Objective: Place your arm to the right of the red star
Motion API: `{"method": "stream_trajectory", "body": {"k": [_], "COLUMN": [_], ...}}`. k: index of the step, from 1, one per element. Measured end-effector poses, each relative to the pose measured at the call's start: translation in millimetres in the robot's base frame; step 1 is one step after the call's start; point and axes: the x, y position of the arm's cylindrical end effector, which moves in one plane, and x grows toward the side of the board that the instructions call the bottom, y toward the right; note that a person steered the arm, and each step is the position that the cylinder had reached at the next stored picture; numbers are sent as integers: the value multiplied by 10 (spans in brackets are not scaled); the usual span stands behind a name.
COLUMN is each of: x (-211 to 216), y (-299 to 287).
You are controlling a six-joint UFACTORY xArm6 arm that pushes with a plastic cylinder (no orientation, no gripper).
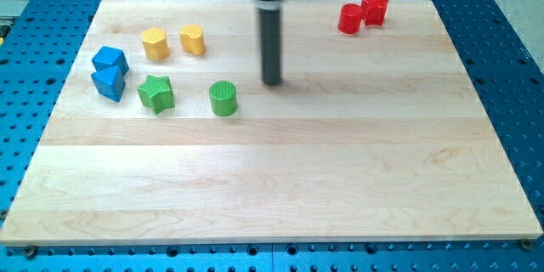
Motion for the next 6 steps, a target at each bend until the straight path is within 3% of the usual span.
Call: {"method": "stream_trajectory", "body": {"k": [1,2,3,4,6], "x": [428,388,352,-32,-1339], "y": [-414,-1020,-878,-12,2770]}}
